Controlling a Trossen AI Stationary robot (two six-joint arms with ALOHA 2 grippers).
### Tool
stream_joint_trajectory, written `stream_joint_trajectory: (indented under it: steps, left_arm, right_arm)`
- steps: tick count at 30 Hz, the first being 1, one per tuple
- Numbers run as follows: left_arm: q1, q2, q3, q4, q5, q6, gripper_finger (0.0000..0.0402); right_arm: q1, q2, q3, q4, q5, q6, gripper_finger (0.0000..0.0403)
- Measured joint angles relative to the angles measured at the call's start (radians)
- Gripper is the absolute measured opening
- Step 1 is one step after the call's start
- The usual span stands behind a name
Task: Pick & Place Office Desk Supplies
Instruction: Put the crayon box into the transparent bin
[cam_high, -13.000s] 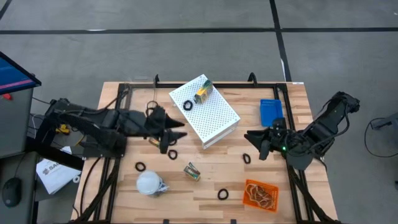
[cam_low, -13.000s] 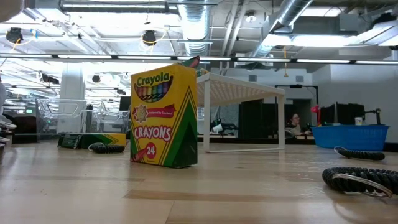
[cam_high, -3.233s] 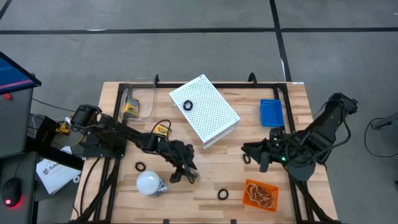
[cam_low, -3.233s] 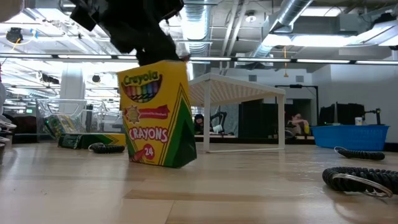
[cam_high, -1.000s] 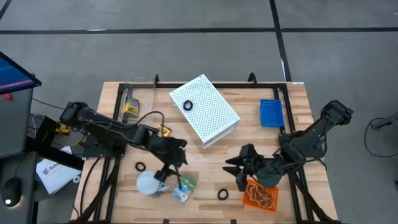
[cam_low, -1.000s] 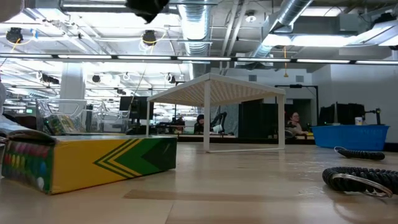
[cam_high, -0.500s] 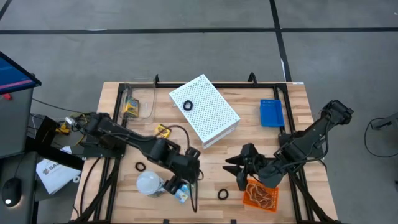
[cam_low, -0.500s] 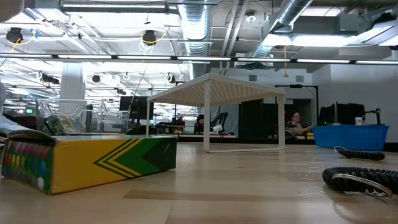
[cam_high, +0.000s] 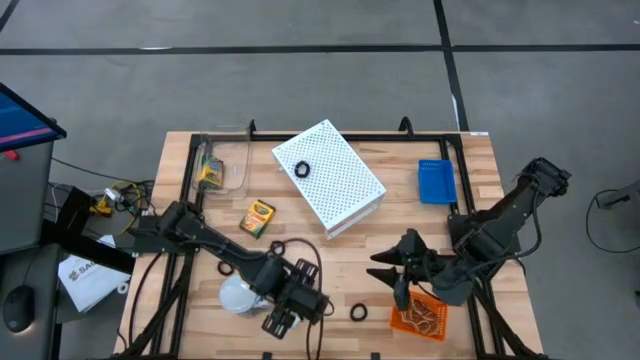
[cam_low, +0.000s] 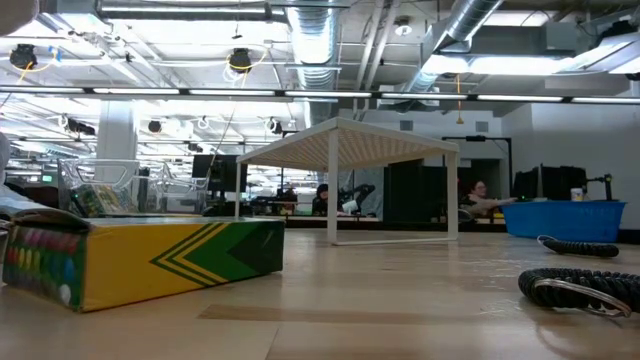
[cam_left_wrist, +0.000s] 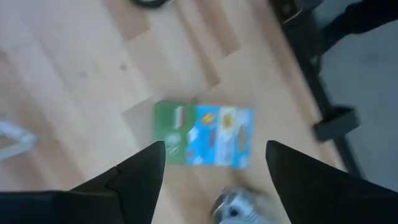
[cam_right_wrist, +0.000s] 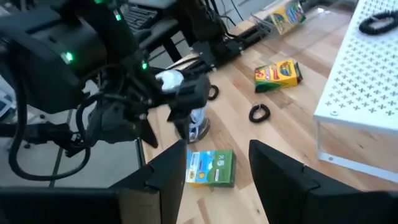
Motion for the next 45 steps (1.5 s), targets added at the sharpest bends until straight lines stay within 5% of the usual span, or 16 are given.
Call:
stream_joint_trajectory:
  steps: [13,24,45]
  left_arm:
    - [-0.151,0.005,-0.095,0.232,-0.066,-0.312,0.0271]
    - [-0.180,0.133,-0.172,0.242,-0.267,-0.333,0.0271]
    - [-0.241,0.180,-0.251,0.240,-0.355,-0.451,0.0254]
  right_arm:
    - [0.118,-0.118,0.000,0.010,0.073,-0.132,0.0171]
    - [0.193,-0.099,-0.001,0.018,0.219,-0.050,0.0169]
    - [0.225,-0.090,0.000,0.221,0.254,-0.154,0.0169]
